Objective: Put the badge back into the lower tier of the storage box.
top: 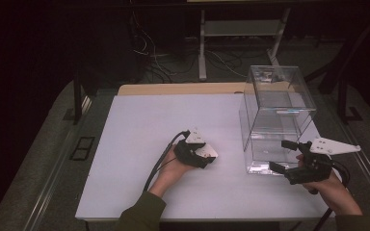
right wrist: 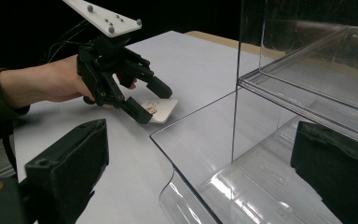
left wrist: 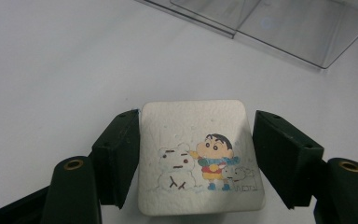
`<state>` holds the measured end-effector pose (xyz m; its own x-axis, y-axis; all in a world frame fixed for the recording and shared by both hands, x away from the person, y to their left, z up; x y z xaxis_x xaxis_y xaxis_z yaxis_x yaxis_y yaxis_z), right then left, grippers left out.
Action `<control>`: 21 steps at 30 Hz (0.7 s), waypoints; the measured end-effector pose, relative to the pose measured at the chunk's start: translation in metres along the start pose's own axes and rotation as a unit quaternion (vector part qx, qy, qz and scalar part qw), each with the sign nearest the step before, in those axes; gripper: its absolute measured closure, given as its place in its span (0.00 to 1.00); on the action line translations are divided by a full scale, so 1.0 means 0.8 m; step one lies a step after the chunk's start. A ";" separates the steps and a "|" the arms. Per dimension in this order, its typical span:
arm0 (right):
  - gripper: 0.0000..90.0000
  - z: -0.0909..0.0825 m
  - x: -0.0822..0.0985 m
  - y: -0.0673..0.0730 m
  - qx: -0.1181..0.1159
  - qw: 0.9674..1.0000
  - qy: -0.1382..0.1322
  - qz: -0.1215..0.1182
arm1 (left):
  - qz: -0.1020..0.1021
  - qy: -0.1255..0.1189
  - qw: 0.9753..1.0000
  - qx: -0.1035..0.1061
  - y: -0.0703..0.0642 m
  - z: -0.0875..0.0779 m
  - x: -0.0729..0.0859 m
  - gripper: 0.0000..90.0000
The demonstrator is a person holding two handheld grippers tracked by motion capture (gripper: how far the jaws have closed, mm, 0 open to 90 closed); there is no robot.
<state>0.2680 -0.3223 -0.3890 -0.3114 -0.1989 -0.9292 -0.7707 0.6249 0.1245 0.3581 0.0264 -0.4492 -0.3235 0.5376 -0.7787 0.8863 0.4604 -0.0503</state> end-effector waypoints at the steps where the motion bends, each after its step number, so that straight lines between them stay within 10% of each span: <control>1: 0.04 0.000 0.000 0.000 0.000 1.000 0.000 0.000 | -0.002 -0.001 1.000 0.002 -0.001 -0.001 0.000 0.36; 21: 0.04 -0.003 -0.001 -0.002 -0.009 1.000 -0.003 0.005 | -0.001 -0.031 0.999 0.032 -0.005 -0.028 -0.015 0.36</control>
<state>0.2678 -0.3249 -0.3876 -0.3150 -0.1885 -0.9302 -0.7774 0.6135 0.1389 0.3511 0.0338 -0.4258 -0.3058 0.4910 -0.8157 0.9057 0.4141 -0.0902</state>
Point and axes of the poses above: each handheld gripper's, and its own axes: z roughly forward along the jaws, x roughly out of its underside, y roughly to its left, the point moved 1 cm from there along z, roughly forward along the jaws, and after that the axes turned 1 degree about -z, right-handed, at the moved point
